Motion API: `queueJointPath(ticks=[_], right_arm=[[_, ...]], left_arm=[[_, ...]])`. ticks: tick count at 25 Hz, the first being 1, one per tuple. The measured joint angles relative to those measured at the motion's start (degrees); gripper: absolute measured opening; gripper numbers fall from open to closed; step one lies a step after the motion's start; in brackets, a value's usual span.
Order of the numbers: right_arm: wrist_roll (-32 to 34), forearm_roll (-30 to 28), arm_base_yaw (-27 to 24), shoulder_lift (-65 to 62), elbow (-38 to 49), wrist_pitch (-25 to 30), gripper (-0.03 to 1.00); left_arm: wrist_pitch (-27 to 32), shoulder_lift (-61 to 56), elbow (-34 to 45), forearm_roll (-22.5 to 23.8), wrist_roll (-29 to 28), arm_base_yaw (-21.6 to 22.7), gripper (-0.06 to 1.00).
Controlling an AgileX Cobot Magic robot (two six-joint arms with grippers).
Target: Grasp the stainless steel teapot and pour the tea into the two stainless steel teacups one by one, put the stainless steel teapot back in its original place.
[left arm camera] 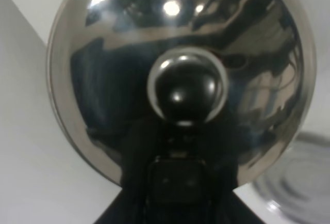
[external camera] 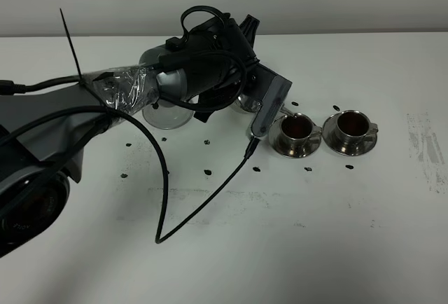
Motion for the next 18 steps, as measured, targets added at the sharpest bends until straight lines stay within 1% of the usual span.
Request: queueJointPath(ticks=[2,9,11,14,18], right_arm=[[0.0,0.0,0.0,0.0,0.0,0.0,0.19],[0.0,0.0,0.0,0.0,0.0,0.0,0.19],[0.0,0.0,0.0,0.0,0.0,0.0,0.19],[0.0,0.0,0.0,0.0,0.0,0.0,0.19],[0.0,0.0,0.0,0.0,0.0,0.0,0.19]], left_arm=[[0.37,-0.51,0.0,-2.95,-2.39,0.27,0.19],[4.12,-6.66,1.05,-16.43,-8.89,0.86,0.19],[3.49,-9.96,4.15,-18.86,-11.09,0.86,0.19],[1.86,-14.97,10.5,-21.03,-14.04,0.86,0.19],[0.86,-19.77,17.97,-26.04,-15.15,-0.42,0.19]])
